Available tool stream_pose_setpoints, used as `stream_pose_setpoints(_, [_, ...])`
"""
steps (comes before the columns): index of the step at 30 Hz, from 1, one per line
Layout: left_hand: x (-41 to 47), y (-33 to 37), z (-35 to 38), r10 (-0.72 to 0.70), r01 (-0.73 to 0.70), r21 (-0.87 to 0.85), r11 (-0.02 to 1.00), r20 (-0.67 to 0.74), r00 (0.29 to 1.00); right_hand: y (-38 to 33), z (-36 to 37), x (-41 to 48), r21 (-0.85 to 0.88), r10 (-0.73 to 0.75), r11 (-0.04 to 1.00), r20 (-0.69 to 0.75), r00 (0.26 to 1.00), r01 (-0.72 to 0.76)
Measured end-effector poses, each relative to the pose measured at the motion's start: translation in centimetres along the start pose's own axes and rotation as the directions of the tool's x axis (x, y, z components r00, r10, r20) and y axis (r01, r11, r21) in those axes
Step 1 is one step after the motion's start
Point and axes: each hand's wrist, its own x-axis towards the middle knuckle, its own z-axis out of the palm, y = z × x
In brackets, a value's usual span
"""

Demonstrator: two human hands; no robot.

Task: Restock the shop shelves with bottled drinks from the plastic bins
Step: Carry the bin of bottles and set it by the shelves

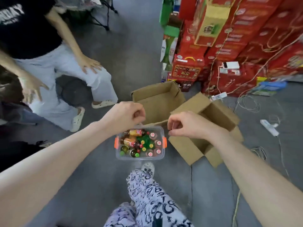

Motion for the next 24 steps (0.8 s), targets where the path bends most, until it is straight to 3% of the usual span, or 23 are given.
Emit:
stream_pose_setpoints(4, [4.7, -3.2, 0.6, 0.015, -0.015, -0.010, 1.000, 0.034, 0.999, 0.9, 0.0, 4.3, 0.058, 0.076, 0.996, -0.016, 0.997, -0.075])
stream_pose_setpoints(12, [11.3, -11.3, 6.1, 0.077, -0.061, -0.076, 0.995, 0.237, 0.968, 2.5, 5.4, 11.8, 0.277, 0.292, 0.925, -0.080, 0.953, -0.261])
stream_pose_setpoints(19, [15.1, -21.3, 18.0, 0.093, -0.053, -0.131, 0.990, 0.327, 0.941, 6.3, 18.5, 19.3, 0.477, 0.564, 0.748, -0.091, 0.821, -0.461])
stream_pose_setpoints(24, [14.6, -27.8, 28.1, 0.022, 0.048, -0.167, 0.985, 0.395, 0.918, 8.4, 30.0, 24.6, 0.646, 0.711, 0.547, -0.022, 0.703, -0.533])
